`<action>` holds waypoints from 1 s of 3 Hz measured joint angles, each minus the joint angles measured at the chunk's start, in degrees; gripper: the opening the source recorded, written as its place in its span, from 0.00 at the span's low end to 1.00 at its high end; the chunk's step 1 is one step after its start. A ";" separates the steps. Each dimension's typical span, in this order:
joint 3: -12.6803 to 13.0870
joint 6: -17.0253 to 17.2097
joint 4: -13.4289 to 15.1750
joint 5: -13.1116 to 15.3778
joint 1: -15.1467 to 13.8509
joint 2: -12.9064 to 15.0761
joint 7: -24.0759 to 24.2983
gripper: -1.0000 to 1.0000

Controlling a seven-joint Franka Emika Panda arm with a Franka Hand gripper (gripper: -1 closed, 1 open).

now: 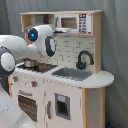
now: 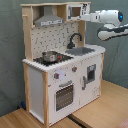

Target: Play with the kitchen

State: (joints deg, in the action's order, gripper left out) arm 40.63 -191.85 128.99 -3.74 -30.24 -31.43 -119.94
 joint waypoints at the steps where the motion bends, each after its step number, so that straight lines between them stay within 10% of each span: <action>1: 3.93 0.57 -2.09 -0.02 -3.86 0.34 0.11 1.00; 3: 8.86 7.49 -5.13 -0.06 -8.11 -1.93 3.53 1.00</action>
State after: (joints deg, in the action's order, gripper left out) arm 49.49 -184.36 123.86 -3.79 -38.35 -33.37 -116.41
